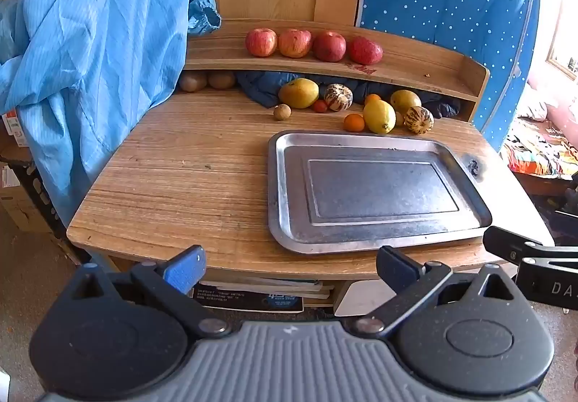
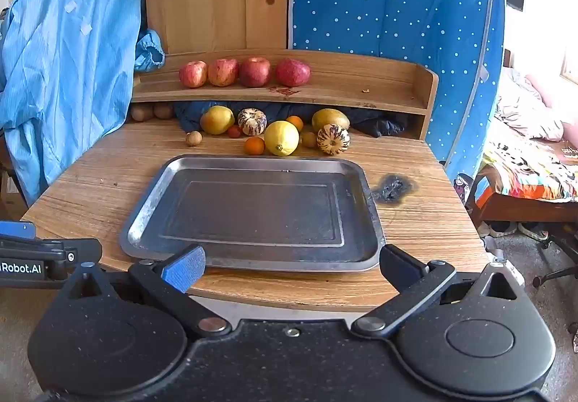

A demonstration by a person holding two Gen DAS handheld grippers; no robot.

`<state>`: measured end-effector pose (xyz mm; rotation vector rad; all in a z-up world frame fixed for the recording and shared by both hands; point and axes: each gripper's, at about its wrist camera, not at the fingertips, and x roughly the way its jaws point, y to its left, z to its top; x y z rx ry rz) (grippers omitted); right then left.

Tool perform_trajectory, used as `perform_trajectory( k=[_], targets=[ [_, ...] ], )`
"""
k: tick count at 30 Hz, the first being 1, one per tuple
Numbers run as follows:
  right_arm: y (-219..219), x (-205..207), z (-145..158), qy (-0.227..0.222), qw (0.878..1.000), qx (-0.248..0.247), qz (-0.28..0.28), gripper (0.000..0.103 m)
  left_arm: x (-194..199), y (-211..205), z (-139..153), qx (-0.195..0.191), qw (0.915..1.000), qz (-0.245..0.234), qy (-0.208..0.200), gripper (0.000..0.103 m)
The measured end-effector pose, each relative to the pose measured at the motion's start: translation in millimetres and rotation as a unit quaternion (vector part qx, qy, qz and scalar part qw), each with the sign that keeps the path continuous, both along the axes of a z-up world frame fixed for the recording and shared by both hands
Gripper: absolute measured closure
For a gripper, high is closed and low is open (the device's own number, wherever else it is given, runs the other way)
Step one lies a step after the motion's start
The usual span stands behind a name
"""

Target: Organize fruits

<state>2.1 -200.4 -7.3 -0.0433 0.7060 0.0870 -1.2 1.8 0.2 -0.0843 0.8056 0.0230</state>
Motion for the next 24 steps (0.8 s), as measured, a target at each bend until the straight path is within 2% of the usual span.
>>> perform_trajectory(
  k=[24],
  targets=[
    [-7.2, 7.4, -5.2, 0.014, 1.0, 0.004, -0.001, 0.001, 9.2, -3.8, -11.1, -0.001, 0.9997, -0.001, 0.024, 0.001]
  ],
)
